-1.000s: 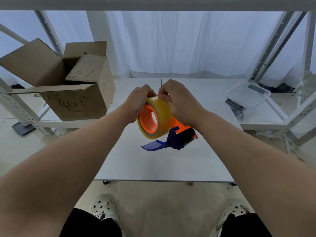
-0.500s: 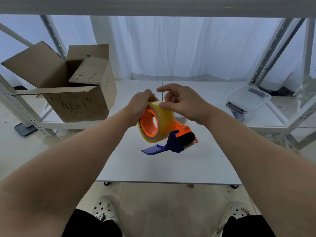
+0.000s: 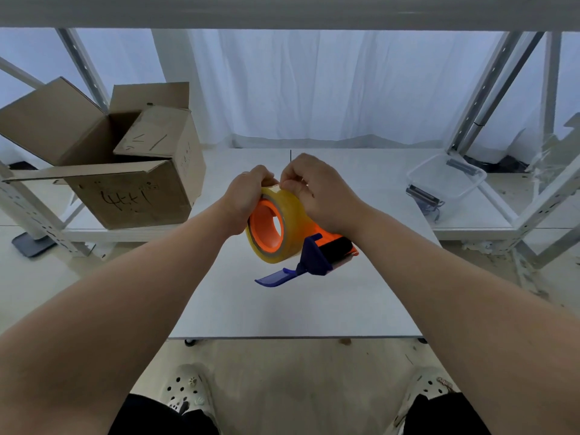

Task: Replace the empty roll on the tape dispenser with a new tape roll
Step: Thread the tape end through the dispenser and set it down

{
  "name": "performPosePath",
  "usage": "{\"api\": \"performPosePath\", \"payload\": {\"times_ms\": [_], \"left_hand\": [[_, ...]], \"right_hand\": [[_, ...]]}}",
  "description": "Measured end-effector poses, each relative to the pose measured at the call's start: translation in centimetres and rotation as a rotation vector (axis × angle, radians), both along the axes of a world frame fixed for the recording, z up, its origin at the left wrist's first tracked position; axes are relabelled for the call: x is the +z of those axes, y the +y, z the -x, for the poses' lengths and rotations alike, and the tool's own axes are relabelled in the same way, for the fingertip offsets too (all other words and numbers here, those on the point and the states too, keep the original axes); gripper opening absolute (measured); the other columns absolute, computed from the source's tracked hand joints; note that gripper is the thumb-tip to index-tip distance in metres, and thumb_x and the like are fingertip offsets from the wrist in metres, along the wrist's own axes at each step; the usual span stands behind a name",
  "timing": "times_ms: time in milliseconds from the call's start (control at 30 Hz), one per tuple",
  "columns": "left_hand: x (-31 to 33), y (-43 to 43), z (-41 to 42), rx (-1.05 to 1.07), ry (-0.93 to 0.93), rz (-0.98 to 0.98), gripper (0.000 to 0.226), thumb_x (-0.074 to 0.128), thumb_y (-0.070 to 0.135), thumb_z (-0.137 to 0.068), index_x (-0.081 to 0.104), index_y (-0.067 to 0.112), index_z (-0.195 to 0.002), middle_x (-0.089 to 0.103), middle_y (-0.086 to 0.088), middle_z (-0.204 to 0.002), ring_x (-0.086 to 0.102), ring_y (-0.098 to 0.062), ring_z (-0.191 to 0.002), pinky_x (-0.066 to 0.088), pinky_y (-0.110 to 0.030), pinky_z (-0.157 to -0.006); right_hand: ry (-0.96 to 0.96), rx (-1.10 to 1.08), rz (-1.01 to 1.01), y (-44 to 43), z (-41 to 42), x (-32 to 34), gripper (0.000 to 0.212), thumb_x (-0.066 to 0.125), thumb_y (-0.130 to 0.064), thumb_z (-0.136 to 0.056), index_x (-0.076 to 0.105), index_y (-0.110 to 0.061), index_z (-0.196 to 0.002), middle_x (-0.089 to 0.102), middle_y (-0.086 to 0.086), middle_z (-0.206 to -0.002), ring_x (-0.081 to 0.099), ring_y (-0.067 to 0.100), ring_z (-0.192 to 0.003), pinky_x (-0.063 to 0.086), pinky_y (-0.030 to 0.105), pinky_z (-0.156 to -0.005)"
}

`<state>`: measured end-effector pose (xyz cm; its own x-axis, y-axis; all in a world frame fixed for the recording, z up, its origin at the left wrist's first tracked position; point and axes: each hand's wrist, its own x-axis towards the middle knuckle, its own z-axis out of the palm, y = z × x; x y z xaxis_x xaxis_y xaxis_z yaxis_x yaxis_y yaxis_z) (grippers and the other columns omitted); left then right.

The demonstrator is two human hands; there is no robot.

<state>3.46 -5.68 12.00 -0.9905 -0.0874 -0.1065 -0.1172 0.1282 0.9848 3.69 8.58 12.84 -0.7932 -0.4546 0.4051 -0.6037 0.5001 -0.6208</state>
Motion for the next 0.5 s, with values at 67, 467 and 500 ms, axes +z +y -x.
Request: {"api": "performPosePath", "payload": {"times_ms": [67,467,500], "left_hand": [[0.0,0.0,-0.1,-0.006,-0.008,-0.02,0.03,0.039,0.022,-0.093,0.058,0.012,-0.072,0.054,-0.004,-0.064,0.051,-0.016,-0.061,0.043,-0.028,-0.061],[0.0,-0.8,-0.2,0.04,-0.074,-0.094,0.031,0.04,0.024,-0.092,0.053,0.014,-0.066,0.053,0.007,-0.038,0.049,-0.013,-0.049,0.044,-0.019,-0.046],[0.0,-0.8,-0.3,0.042,-0.072,-0.09,0.031,0.04,0.024,-0.092,0.053,0.014,-0.066,0.053,0.007,-0.038,0.049,-0.013,-0.05,0.044,-0.019,-0.046]], "right_hand": [[-0.034,0.019,0.026,0.2,0.0,0.4,0.014,0.053,-0.012,-0.09,0.055,-0.022,-0.082,0.051,-0.014,-0.081,0.049,0.002,-0.079,0.037,0.017,-0.073],[-0.088,0.005,0.022,0.6,-0.2,1.7,0.013,0.054,-0.011,-0.091,0.059,-0.02,-0.083,0.058,-0.018,-0.079,0.056,0.001,-0.079,0.041,0.009,-0.07],[-0.088,0.002,0.022,0.6,-0.3,1.7,0.013,0.054,-0.011,-0.091,0.059,-0.02,-0.083,0.058,-0.018,-0.079,0.056,0.0,-0.078,0.04,0.006,-0.069]]}}
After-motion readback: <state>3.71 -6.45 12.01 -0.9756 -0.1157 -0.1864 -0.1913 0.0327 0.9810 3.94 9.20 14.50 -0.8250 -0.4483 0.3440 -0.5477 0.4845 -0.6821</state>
